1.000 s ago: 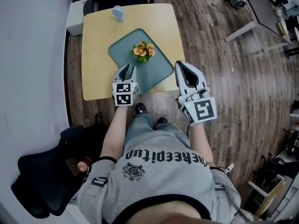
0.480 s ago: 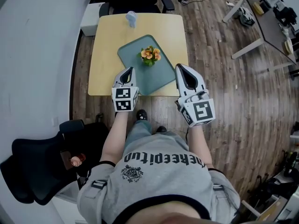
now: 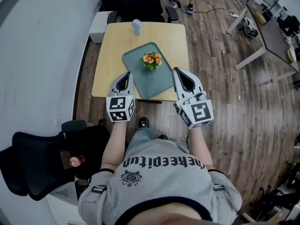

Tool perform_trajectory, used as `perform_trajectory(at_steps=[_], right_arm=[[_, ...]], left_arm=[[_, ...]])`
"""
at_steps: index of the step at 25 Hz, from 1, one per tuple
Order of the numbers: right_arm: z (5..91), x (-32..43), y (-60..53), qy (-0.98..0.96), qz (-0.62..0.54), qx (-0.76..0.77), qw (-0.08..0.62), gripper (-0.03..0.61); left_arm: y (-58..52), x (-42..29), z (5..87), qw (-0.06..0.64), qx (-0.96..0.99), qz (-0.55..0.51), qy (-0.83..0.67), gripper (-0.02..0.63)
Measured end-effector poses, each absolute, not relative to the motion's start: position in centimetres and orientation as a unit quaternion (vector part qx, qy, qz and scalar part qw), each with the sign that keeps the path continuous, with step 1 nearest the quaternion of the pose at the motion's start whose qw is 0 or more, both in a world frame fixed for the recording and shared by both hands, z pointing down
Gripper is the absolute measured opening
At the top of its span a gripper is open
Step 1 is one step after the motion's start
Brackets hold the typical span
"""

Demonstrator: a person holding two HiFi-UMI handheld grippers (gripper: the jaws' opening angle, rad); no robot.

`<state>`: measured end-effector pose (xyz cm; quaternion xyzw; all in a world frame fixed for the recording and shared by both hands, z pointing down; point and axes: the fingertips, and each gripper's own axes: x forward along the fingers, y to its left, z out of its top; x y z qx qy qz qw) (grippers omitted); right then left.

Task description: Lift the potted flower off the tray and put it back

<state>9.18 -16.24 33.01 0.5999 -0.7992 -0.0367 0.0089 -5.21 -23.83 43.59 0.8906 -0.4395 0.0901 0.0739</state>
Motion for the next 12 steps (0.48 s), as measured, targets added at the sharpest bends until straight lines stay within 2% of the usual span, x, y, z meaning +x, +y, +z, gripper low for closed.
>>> perform_trajectory(at_steps=[12], right_arm=[[31.2,9.7,-12.6,-0.801,-0.056,0.595,-0.009,0.002]], left_arm=[[-19.0,-6.4,35.0,0.026,0.887,0.001,-0.461,0.005]])
